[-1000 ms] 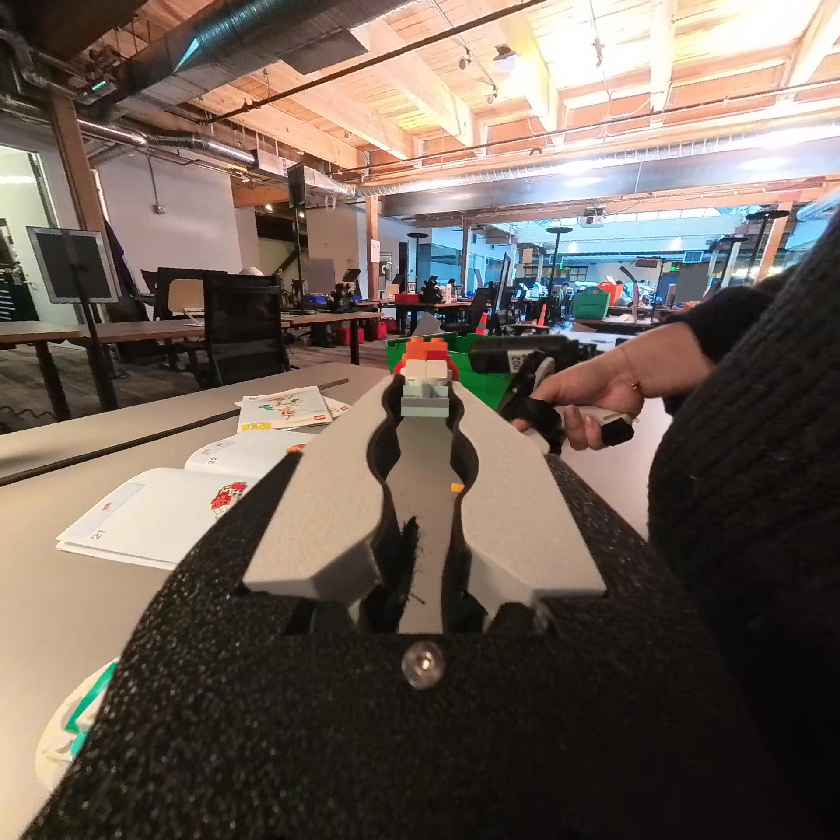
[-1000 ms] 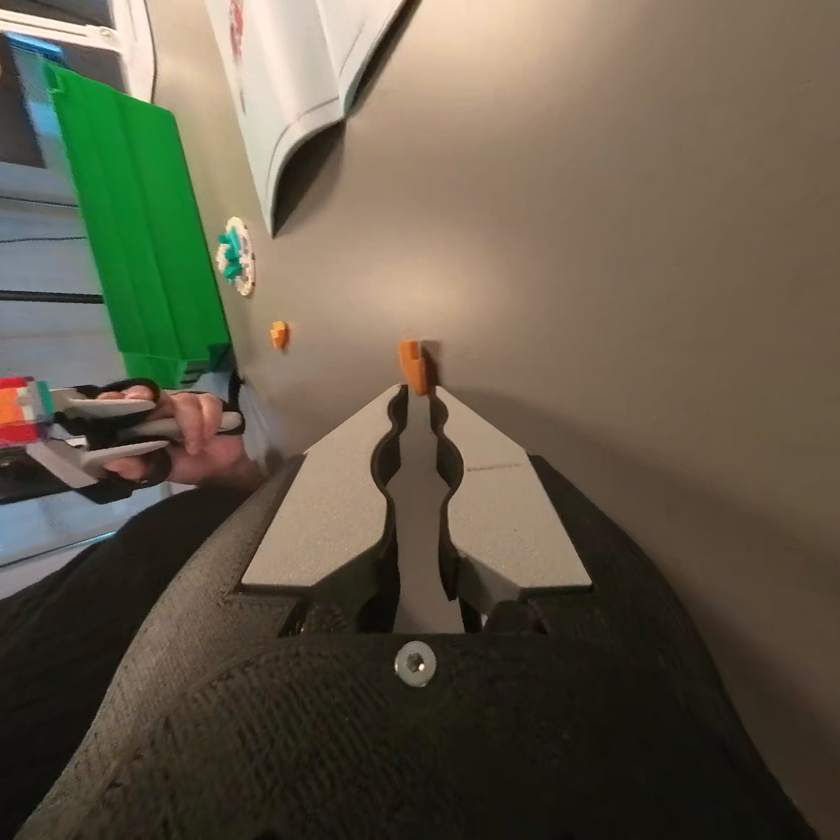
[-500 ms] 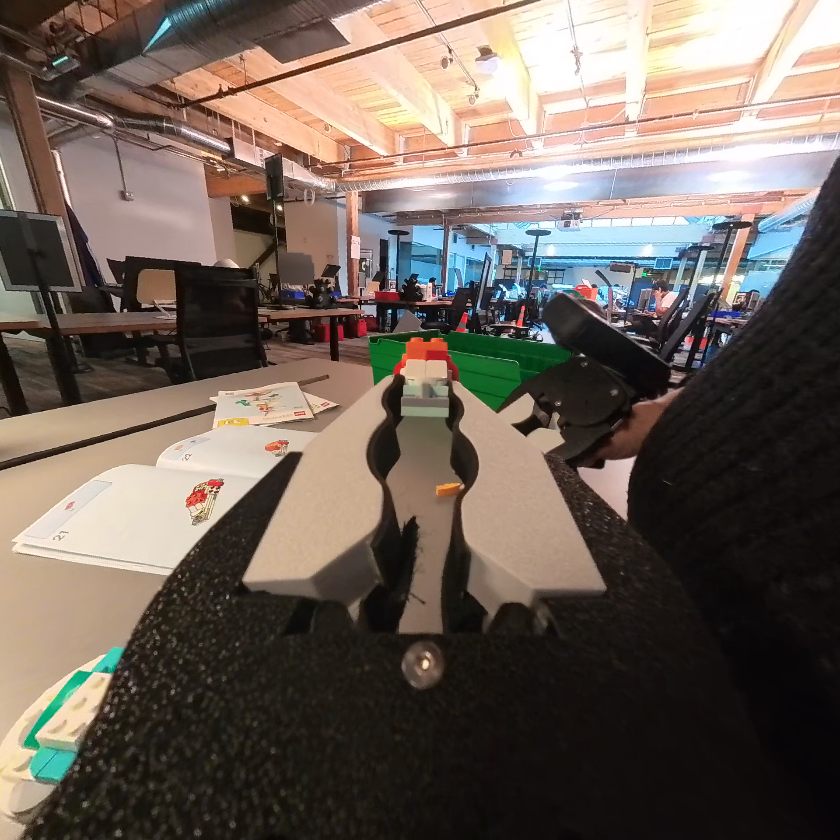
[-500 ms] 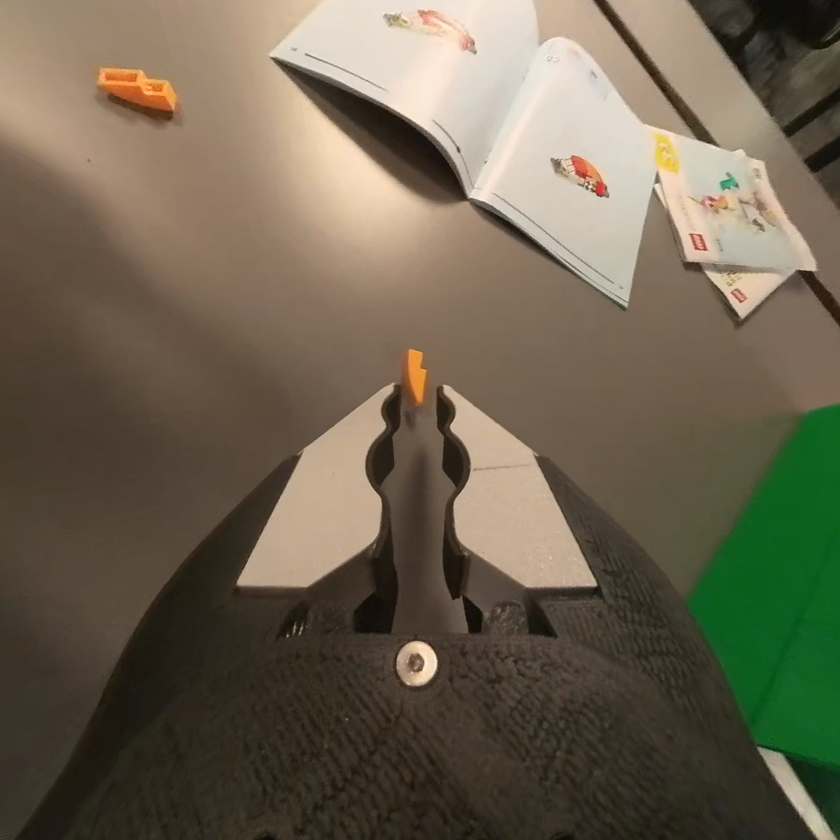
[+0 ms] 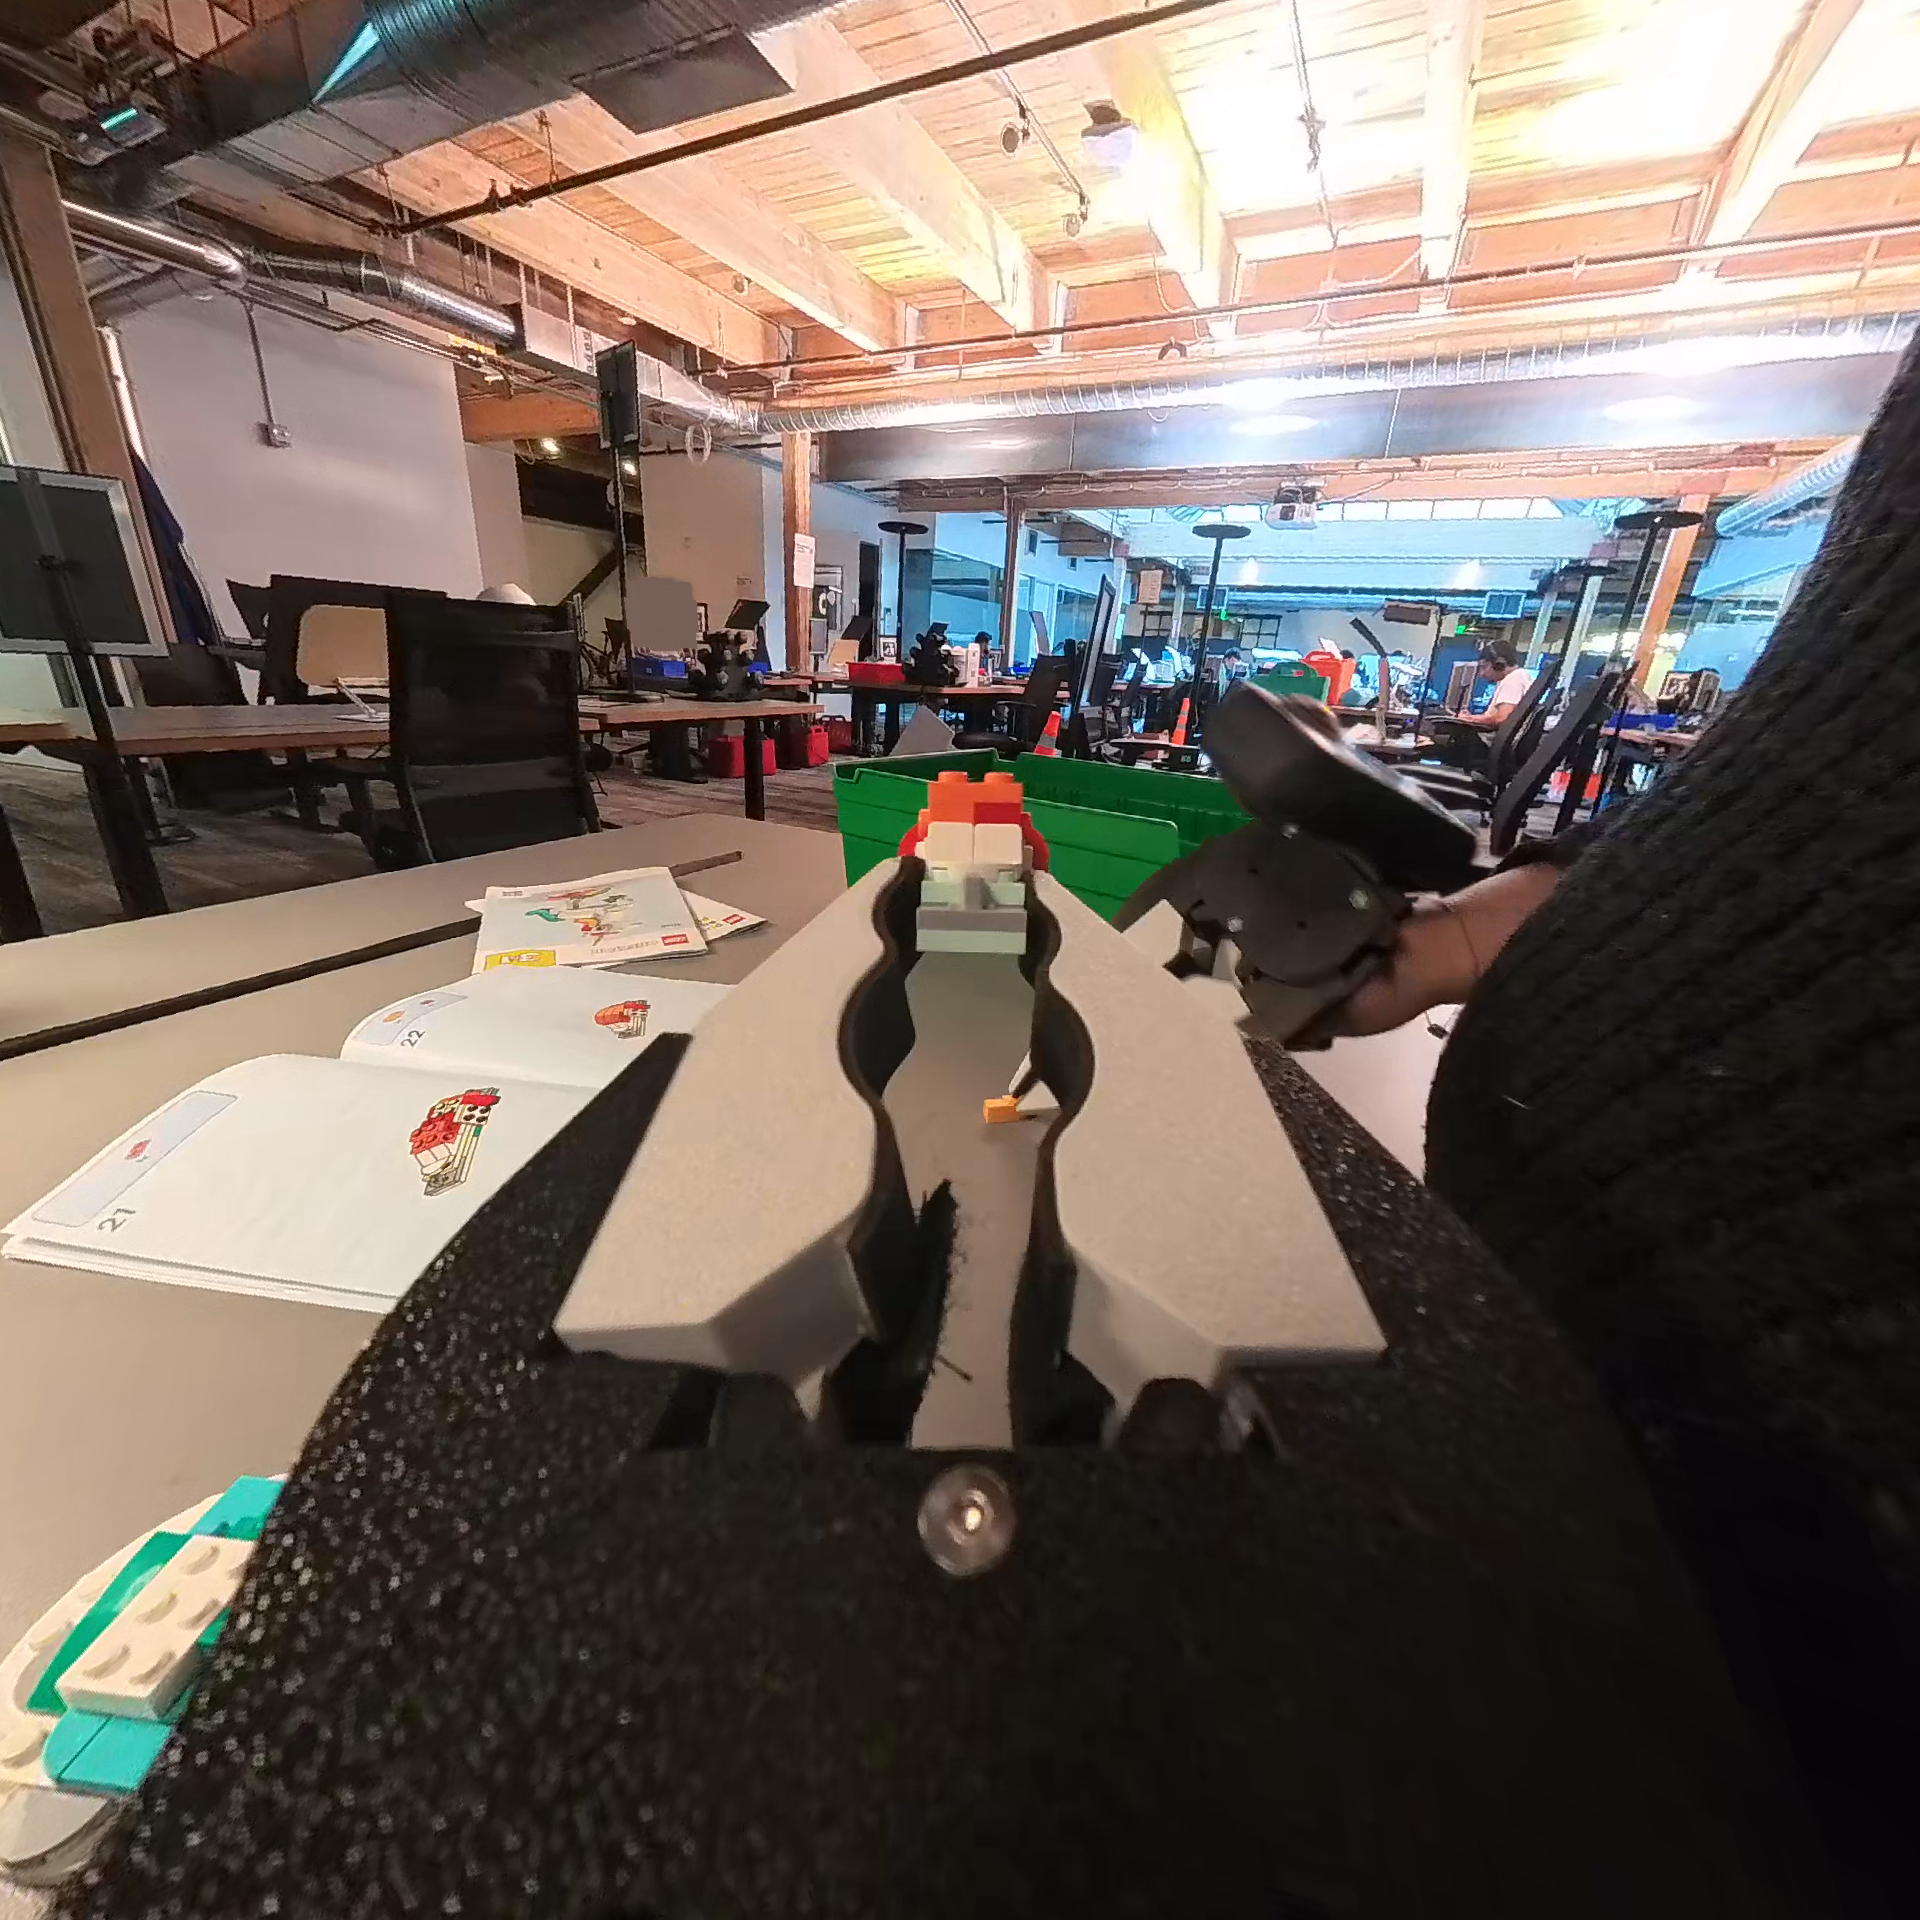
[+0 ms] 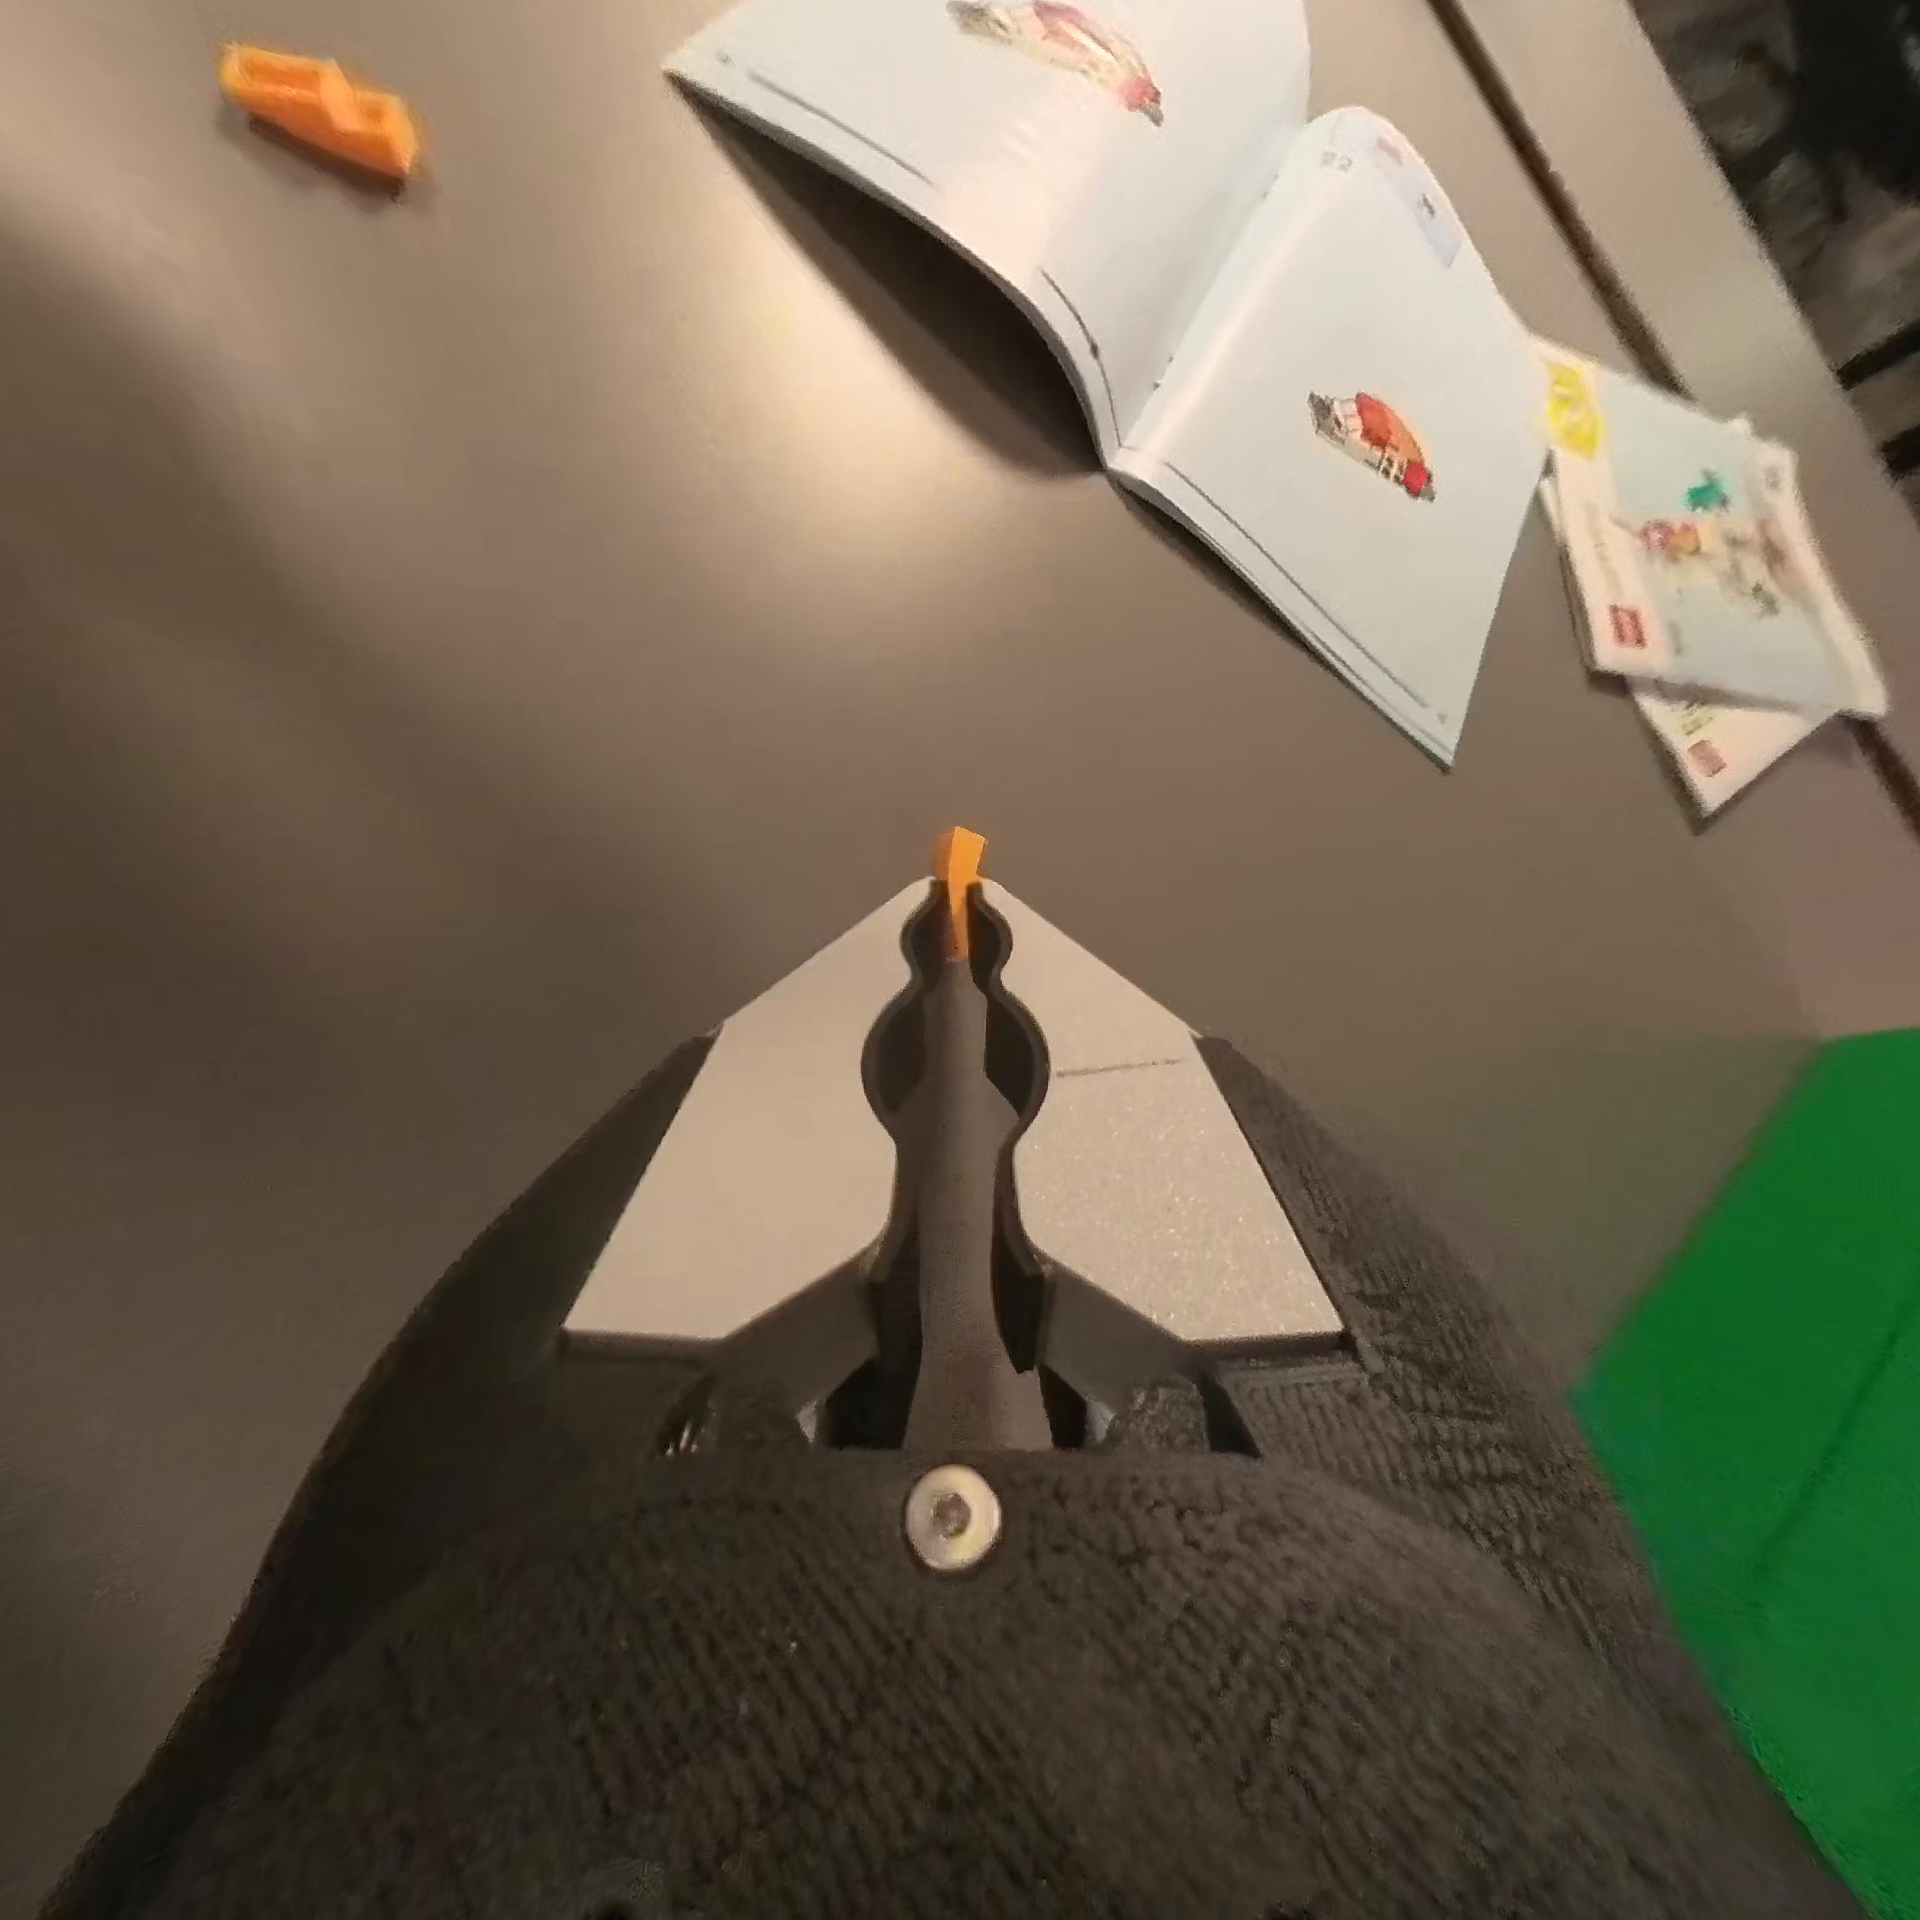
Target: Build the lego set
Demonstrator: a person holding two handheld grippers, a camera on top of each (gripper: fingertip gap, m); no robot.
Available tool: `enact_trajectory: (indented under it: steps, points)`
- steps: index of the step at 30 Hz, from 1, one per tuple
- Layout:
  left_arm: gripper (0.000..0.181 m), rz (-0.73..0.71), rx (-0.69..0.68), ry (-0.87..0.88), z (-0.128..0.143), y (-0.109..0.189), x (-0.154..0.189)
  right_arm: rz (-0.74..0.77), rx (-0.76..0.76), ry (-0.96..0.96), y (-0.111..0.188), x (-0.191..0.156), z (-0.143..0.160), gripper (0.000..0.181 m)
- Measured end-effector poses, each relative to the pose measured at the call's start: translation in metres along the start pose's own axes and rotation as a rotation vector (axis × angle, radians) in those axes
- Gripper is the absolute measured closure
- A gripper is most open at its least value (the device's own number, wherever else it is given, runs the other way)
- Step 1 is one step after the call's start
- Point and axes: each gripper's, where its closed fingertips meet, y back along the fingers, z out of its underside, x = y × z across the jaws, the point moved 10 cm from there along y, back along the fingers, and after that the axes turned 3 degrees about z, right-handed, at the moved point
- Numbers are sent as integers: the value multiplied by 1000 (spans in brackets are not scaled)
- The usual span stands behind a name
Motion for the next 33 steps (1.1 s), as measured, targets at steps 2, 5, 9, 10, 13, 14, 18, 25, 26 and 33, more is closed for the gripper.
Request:
enact_trajectory:
  steps: [2, 5, 9, 10, 13, 14, 18, 25, 26, 33]
  points:
    - [166, 2, -1, 1, 0, 0, 0, -50, 5, -155, 0, 6, 2, 181]
    - [166, 3, -1, 1, 0, 0, 1, -109, 12, -411, 0, 17, 8, 181]
    - [166, 8, 0, 8, 1, 0, 0, -180, 34, -633, 0, 26, 16, 176]
    - [166, 9, -1, 8, 1, 0, 1, -171, 46, -626, 1, 28, 16, 170]
    - [166, 10, -2, 9, 1, 0, 1, -98, 14, -478, 2, 25, 17, 164]
    - [166, 11, -2, 12, 1, 0, 1, -101, 0, -444, 1, 23, 17, 165]
    - [166, 14, -4, 13, 2, -1, 1, -119, -8, -486, -1, 19, 18, 177]
    - [166, 15, 0, 20, 2, 0, 1, -462, -112, -1183, 2, 26, 31, 178]
    - [166, 19, 0, 20, 2, 0, 1, -513, -134, -1291, 2, 27, 36, 178]
    - [166, 32, 0, 16, 2, -1, 3, -558, -242, -1484, 8, 37, 48, 178]
